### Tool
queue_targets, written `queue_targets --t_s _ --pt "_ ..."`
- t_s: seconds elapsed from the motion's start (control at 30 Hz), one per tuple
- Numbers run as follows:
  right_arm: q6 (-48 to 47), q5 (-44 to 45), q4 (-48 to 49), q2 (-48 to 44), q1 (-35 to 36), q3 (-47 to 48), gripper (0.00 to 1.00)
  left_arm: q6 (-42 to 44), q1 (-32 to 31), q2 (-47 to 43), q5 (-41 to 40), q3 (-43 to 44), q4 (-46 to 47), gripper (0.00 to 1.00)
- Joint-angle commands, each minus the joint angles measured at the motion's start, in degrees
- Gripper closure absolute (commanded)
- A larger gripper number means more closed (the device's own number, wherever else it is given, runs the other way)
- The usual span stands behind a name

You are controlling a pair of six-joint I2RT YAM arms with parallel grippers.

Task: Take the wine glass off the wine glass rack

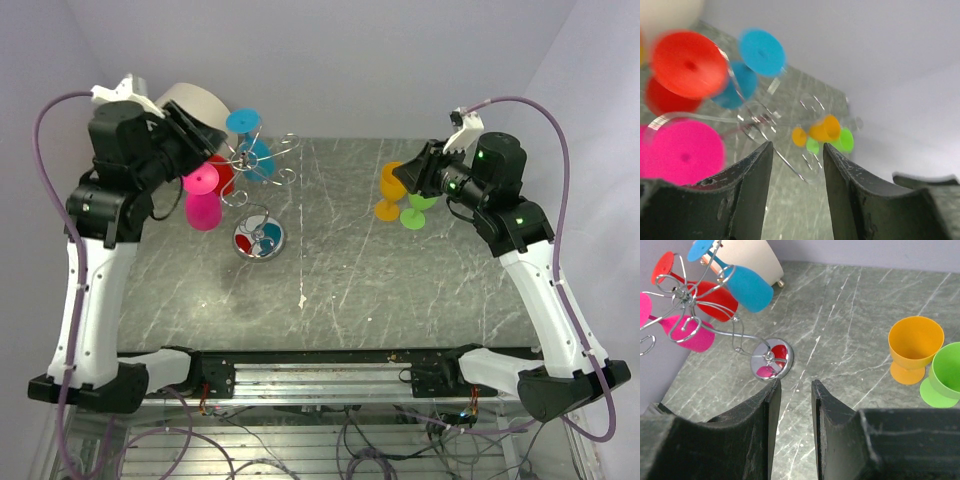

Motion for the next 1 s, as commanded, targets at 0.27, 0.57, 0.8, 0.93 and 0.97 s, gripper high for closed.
queue_targets --t_s 0.27,0.57,0.8,0.93,0.97 --pt "-2.2 0.5 1.1 -2.3 0.1 -1.3 0.70 0.3 25.4 -7.2 15.4 -4.9 2.8 0.46" --pt "-1.4 -1.6 2.4 -2.0 0.1 -2.1 0.70 -2.3 25.7 -19.7 17.8 -29.2 7.9 0.47" --pt "-0.3 -4.5 3.9 -1.5 0.1 -2.7 0.70 -2.3 25.7 -20.5 17.8 -33.6 12.0 0.47" --pt "-0.2 -5.3 4.4 -1.8 0.2 -3.1 0.70 -3.9 25.8 -19.9 19.1 -35.0 14.9 0.47" --pt "-0.3 -5.2 4.2 -1.8 0.1 -3.0 0.70 -4.3 25.8 -19.9 19.2 -35.1 15.4 0.46"
